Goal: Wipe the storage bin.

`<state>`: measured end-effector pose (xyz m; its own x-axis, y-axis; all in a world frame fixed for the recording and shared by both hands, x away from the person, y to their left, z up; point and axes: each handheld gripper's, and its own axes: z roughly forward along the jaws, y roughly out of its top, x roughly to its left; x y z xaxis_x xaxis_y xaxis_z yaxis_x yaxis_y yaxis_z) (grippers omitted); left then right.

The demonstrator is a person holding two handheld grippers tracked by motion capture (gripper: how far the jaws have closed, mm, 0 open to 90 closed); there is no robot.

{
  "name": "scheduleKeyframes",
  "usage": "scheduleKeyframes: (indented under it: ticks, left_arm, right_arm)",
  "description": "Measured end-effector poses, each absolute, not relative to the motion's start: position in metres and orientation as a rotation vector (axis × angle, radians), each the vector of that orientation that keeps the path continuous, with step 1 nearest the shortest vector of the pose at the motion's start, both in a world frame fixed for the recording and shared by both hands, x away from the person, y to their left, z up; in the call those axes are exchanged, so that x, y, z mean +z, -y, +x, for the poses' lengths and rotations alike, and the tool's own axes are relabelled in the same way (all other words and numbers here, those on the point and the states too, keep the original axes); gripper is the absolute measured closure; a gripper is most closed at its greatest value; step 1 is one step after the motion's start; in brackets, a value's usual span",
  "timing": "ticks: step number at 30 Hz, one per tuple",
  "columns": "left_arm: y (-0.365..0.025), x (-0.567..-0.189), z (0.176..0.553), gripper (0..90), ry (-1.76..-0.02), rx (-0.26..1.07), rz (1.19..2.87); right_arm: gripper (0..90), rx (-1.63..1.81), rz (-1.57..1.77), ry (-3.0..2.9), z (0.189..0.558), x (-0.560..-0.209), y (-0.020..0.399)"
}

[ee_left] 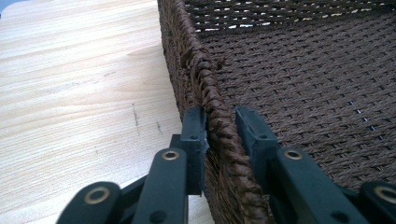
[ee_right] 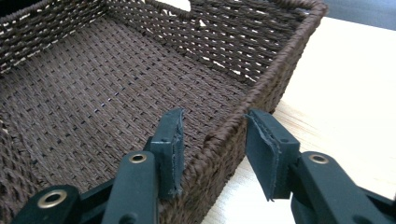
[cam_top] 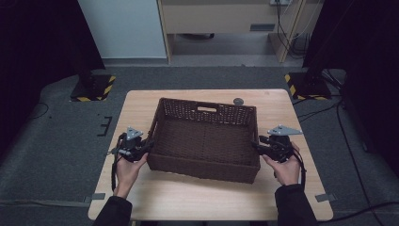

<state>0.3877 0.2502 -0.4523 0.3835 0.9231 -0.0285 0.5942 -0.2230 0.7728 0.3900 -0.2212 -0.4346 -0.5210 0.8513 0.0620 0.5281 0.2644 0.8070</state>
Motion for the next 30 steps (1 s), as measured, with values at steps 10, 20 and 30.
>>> scheduleKeyframes:
  ticks: [10, 20, 30]
  left_arm:
    - [-0.256, -0.44, 0.372, 63.6, -1.271, 0.586, 1.91]
    - [-0.255, -0.443, 0.38, 76.5, -1.294, 0.578, 1.903]
    - [-0.256, -0.445, 0.387, 73.2, -1.284, 0.616, 1.903]
  right_arm:
    - [58.4, 1.136, 1.274, -2.143, 0.386, -0.439, 0.219]
    - [56.7, 1.095, 1.301, -2.153, 0.37, -0.436, 0.214]
    - [56.0, 1.14, 1.262, -2.074, 0.384, -0.425, 0.219]
